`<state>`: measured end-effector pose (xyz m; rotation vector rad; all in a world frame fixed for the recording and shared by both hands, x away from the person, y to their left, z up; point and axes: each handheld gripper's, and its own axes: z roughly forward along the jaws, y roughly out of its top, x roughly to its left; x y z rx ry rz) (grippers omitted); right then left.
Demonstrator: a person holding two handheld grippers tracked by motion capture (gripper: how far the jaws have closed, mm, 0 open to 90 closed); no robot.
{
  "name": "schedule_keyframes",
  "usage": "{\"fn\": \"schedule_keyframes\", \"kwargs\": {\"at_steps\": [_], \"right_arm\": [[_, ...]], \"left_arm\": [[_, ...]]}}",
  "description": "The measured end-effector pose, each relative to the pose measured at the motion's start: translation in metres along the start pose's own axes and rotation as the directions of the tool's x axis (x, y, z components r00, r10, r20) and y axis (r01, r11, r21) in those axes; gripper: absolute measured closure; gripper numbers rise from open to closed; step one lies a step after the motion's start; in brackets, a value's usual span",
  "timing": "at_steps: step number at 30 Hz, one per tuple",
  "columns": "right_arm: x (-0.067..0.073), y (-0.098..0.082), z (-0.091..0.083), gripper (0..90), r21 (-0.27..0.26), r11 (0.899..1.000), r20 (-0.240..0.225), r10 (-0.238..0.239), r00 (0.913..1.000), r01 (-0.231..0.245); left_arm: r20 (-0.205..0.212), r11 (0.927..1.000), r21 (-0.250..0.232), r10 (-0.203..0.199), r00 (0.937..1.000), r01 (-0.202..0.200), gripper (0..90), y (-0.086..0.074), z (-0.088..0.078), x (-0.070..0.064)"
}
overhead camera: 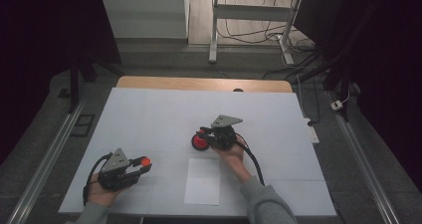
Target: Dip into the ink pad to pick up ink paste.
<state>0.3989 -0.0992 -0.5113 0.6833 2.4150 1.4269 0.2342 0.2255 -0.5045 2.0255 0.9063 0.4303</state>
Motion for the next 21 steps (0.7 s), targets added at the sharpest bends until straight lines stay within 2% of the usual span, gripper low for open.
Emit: {"fn": "schedule_keyframes", "kwargs": {"at_steps": [7, 12, 14, 15, 17, 21], "right_arm": [[-0.001, -0.004, 0.009, 73.7, 0.023, 1.000, 0.014, -0.007, 0.9999, 0.007], [-0.001, -0.006, 0.013, 73.7, 0.021, 1.000, 0.017, -0.008, 0.9998, 0.007], [-0.001, -0.008, 0.015, 73.8, 0.059, 0.998, 0.019, -0.025, 0.9995, 0.024], [0.000, -0.010, 0.017, 73.9, 0.062, 0.998, 0.017, -0.032, 0.9993, 0.031], [-0.002, -0.011, 0.017, 73.9, 0.063, 0.998, 0.010, -0.003, 0.9999, 0.003], [-0.002, -0.012, 0.016, 74.0, 0.065, 0.998, 0.009, -0.007, 0.9999, 0.006]], "left_arm": [[0.000, 1.0000, 0.001, -0.001, 1.0000, 0.001, 65.2, -0.001, 0.000, 0.001], [0.000, 1.0000, 0.001, -0.003, 1.0000, 0.003, 65.2, -0.001, 0.000, 0.002], [0.000, 1.0000, 0.002, -0.003, 1.0000, 0.003, 65.2, -0.001, 0.000, 0.002], [0.000, 1.0000, 0.003, -0.002, 1.0000, 0.002, 65.2, -0.001, 0.000, 0.001], [0.001, 1.0000, 0.002, -0.001, 1.0000, 0.001, 65.2, -0.001, 0.000, 0.001], [-0.001, 1.0000, 0.001, -0.001, 1.0000, 0.001, 65.2, 0.000, 0.000, 0.000]]}}
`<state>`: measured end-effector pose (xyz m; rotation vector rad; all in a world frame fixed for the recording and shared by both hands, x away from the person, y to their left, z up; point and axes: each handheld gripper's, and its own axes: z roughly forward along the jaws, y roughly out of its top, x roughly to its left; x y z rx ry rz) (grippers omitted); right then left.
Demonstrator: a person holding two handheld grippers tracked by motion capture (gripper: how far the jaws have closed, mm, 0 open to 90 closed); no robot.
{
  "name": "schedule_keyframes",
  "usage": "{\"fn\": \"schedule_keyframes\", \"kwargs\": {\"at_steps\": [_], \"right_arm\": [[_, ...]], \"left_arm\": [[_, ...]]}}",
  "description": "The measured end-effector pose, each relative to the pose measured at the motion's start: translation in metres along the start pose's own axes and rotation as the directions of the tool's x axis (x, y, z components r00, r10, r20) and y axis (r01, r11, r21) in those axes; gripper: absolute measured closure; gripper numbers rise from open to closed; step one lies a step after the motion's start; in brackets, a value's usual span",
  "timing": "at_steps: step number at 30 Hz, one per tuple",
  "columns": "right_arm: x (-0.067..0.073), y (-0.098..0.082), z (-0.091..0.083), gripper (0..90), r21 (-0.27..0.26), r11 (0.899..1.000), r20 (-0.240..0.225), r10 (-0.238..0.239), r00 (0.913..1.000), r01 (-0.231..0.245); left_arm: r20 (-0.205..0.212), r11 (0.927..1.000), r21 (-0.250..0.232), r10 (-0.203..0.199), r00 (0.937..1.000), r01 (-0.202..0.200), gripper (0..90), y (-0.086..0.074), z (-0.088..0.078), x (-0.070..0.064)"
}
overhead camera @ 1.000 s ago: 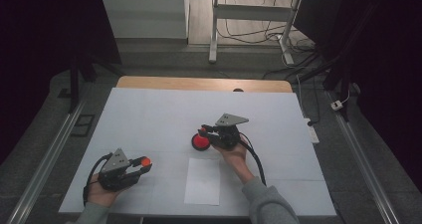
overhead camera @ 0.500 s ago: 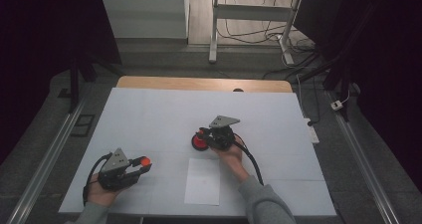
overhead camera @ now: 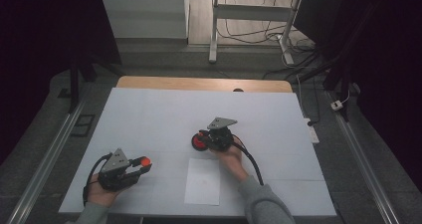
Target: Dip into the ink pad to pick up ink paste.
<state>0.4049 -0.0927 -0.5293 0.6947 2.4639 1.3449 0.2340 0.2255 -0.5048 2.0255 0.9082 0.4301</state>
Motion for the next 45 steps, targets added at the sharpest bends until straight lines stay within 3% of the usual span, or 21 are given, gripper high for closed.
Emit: {"fn": "schedule_keyframes", "kwargs": {"at_steps": [14, 45], "right_arm": [[0.0026, -0.0025, 0.0000, 74.0, -0.017, 1.000, 0.017, -0.006, 0.9998, 0.006], [0.0012, -0.0029, 0.0000, 73.9, -0.024, 1.000, 0.010, 0.006, 0.9999, -0.006]], "left_arm": [[0.000, 1.0000, 0.003, -0.003, 1.0000, 0.003, 65.2, -0.0009, 0.0009, 0.0008], [-0.002, 1.0000, 0.006, -0.004, 1.0000, 0.004, 65.2, -0.0014, 0.0021, 0.0015]]}}
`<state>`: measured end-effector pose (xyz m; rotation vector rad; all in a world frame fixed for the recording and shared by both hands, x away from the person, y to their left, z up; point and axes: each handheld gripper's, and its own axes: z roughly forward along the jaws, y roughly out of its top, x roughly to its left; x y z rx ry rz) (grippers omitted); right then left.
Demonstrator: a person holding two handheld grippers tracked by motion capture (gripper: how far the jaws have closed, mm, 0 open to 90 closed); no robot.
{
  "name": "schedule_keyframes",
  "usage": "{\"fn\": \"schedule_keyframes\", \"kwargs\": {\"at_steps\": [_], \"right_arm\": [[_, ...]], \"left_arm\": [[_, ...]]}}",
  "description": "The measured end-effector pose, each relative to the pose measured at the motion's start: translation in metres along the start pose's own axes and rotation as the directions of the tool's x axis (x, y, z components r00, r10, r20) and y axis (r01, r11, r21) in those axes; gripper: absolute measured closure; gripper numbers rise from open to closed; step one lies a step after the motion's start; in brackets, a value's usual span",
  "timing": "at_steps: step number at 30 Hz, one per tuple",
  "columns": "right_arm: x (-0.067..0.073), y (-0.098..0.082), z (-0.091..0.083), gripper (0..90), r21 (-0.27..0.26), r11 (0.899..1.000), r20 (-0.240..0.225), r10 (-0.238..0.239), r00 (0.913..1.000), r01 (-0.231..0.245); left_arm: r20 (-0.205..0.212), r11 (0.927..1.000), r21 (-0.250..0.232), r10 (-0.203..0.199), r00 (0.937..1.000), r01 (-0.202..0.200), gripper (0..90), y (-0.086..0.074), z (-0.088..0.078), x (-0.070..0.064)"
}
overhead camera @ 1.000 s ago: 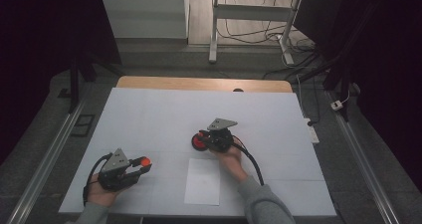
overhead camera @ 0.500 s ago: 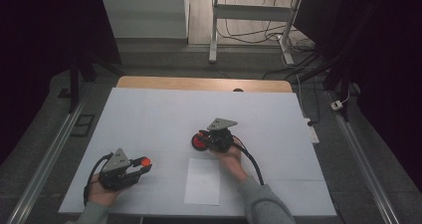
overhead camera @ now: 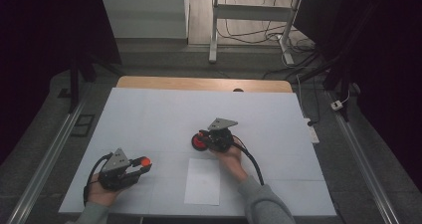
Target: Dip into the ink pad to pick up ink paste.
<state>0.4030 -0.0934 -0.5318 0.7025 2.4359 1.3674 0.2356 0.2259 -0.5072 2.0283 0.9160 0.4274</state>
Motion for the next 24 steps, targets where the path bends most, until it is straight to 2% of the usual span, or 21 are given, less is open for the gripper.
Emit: {"fn": "schedule_keyframes", "kwargs": {"at_steps": [2, 4, 7, 9, 13, 24], "right_arm": [[-0.001, 0.001, 0.000, 73.7, 0.004, 1.000, -0.004, 0.007, 1.0000, -0.007], [-0.004, 0.001, -0.002, 73.6, -0.008, 0.999, -0.020, 0.036, 0.9992, -0.036], [-0.011, 0.005, -0.014, 73.6, -0.091, 0.992, -0.034, 0.089, 0.9955, -0.091], [-0.013, 0.010, -0.022, 73.7, -0.114, 0.990, -0.032, 0.086, 0.9958, -0.089], [-0.012, 0.014, -0.031, 73.7, -0.121, 0.989, -0.042, 0.075, 0.9963, -0.080], [-0.014, 0.016, -0.040, 73.6, -0.134, 0.987, -0.043, 0.081, 0.9958, -0.086]], "left_arm": [[0.000, 1.0000, -0.001, 0.000, 1.0000, 0.000, 65.2, 0.000, 0.000, 0.000], [-0.001, 1.0000, -0.002, 0.000, 1.0000, 0.000, 65.2, 0.000, -0.001, 0.000], [-0.004, 1.0000, -0.004, -0.002, 1.0000, 0.002, 65.2, 0.000, -0.001, 0.001], [-0.004, 1.0000, -0.004, -0.005, 1.0000, 0.005, 65.2, 0.000, -0.001, 0.002], [-0.005, 1.0000, -0.005, -0.001, 1.0000, 0.001, 65.1, 0.000, -0.002, 0.001], [-0.006, 1.0000, -0.005, -0.003, 1.0000, 0.003, 65.1, 0.000, -0.001, 0.002]]}}
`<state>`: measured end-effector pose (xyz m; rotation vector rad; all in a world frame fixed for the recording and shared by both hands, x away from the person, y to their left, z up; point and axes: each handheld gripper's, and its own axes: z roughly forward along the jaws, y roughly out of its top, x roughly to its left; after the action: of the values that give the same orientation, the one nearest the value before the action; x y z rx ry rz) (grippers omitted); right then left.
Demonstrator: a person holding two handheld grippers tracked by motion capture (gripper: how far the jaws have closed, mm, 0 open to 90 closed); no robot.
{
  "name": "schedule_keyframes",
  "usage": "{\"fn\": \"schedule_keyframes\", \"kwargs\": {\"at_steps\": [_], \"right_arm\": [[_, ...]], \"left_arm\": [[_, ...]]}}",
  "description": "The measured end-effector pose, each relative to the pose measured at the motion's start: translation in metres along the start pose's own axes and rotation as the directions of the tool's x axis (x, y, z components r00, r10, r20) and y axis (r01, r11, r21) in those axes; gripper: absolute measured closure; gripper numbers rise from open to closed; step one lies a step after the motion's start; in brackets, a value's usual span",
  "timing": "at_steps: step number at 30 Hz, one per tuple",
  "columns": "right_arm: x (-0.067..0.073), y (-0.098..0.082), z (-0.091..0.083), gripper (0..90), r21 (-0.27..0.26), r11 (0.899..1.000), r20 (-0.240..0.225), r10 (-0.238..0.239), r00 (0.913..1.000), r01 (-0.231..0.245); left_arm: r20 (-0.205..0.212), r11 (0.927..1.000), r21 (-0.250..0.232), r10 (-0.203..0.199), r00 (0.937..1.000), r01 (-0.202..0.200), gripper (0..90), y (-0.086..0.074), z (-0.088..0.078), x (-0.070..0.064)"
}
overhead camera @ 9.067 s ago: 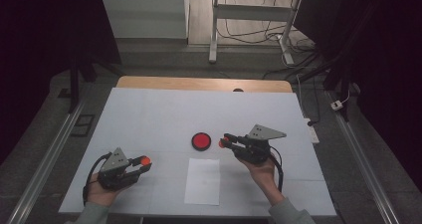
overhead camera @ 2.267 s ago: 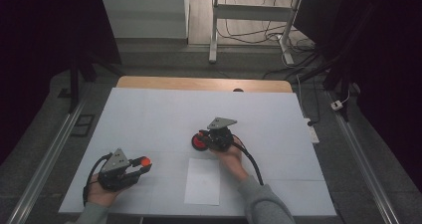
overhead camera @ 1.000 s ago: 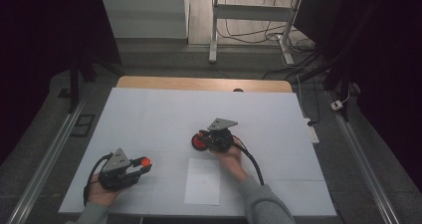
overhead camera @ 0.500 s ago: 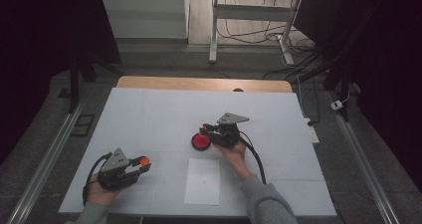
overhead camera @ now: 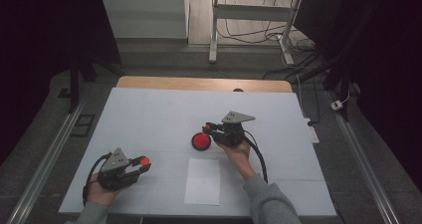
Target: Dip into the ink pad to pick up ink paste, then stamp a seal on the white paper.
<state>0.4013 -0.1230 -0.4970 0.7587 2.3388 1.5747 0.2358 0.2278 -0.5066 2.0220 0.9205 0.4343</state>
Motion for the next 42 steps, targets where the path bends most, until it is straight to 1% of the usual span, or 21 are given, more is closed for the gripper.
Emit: {"fn": "schedule_keyframes", "kwargs": {"at_steps": [4, 25, 42], "right_arm": [[0.000, 0.001, -0.003, 73.6, -0.007, 1.000, -0.002, 0.004, 1.0000, -0.004], [0.005, 0.002, -0.017, 73.5, -0.009, 1.000, -0.023, -0.015, 0.9996, 0.015], [0.008, -0.001, -0.028, 73.5, -0.003, 1.000, -0.022, -0.027, 0.9994, 0.027]], "left_arm": [[0.000, 1.0000, 0.000, 0.000, 1.0000, 0.000, 65.1, 0.000, 0.000, 0.000], [-0.001, 1.0000, 0.000, 0.000, 1.0000, 0.000, 65.1, 0.000, 0.001, 0.003], [-0.003, 1.0000, -0.001, -0.001, 1.0000, 0.001, 65.1, 0.000, 0.000, 0.003]]}}
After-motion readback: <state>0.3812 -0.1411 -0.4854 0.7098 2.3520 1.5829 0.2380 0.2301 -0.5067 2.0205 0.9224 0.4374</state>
